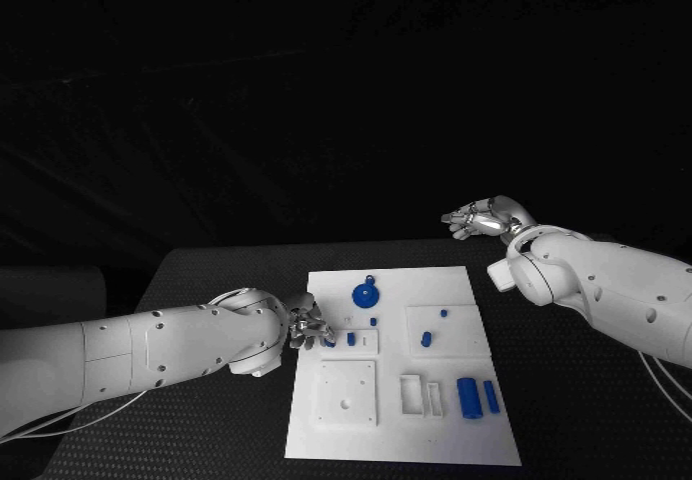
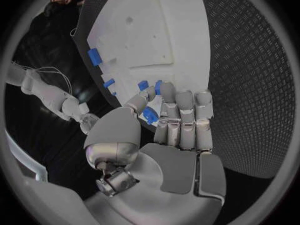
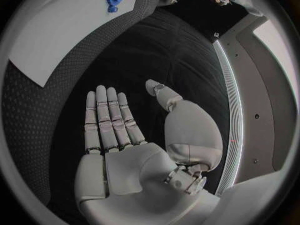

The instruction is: Assemble the parts on the task board

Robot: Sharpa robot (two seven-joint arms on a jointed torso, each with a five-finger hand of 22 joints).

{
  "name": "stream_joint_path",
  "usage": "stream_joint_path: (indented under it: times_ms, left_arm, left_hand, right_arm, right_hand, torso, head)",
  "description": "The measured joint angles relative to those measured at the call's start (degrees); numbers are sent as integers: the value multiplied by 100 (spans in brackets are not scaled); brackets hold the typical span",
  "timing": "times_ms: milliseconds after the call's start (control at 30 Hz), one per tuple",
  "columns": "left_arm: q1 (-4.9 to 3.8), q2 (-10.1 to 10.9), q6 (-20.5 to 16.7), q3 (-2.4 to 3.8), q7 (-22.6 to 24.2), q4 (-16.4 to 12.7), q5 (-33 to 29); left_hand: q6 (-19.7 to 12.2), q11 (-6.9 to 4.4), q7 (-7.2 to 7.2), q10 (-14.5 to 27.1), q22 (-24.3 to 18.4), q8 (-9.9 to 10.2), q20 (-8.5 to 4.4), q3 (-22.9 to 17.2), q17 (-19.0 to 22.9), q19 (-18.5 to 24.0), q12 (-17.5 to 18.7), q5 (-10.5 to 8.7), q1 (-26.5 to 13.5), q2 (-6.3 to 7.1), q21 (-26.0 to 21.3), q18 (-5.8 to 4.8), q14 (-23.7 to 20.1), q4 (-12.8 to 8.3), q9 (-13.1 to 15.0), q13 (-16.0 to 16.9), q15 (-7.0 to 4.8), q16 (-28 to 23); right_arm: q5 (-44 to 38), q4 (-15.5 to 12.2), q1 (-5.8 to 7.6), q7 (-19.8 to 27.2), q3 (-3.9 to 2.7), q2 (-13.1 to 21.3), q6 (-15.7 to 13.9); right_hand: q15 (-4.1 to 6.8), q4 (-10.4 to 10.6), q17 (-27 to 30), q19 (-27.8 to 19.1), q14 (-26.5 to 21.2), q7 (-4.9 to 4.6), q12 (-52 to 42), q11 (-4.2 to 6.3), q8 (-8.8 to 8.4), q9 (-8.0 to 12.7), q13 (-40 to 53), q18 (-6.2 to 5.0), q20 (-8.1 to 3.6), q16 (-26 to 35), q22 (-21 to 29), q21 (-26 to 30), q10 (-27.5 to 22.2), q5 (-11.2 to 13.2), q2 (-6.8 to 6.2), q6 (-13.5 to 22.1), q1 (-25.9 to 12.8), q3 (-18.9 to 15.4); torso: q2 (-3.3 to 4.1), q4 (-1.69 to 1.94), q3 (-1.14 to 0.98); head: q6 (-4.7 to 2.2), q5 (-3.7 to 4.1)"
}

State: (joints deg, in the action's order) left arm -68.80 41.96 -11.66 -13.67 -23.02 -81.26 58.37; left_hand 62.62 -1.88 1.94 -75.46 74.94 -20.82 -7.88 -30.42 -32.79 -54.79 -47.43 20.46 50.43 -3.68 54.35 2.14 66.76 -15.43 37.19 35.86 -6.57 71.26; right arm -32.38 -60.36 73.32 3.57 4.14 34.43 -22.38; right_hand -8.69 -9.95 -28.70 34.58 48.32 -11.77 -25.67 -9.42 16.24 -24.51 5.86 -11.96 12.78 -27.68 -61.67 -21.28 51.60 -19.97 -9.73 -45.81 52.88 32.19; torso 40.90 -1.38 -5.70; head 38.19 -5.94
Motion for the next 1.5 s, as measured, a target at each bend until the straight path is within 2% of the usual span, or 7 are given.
stream_joint_path:
  times_ms: [633,1500]
  left_arm:
    - [13,30,-107,-12,130,13,-162]
    - [15,-76,-129,-13,185,90,-97]
  left_hand:
    - [-6,0,6,0,-2,0,0,4,0,1,0,-11,0,0,0,-1,-1,-4,-5,4,-16,0]
    - [11,-10,-12,-10,-3,-1,1,-3,-1,1,23,-32,0,0,0,-2,20,3,-18,9,2,0]
  right_arm:
    - [5,9,-11,0,1,4,8]
    - [9,8,-15,-2,0,0,13]
  right_hand:
    - [-11,0,0,0,-12,0,0,0,0,0,-11,0,0,0,1,0,0,0,0,0,0,0]
    - [-15,0,4,1,-16,0,0,0,0,4,-25,0,-1,0,-3,22,0,0,0,0,0,0]
  torso:
    - [-1,-1,0]
    - [-2,-2,-3]
  head:
    - [-8,15]
    - [-18,11]
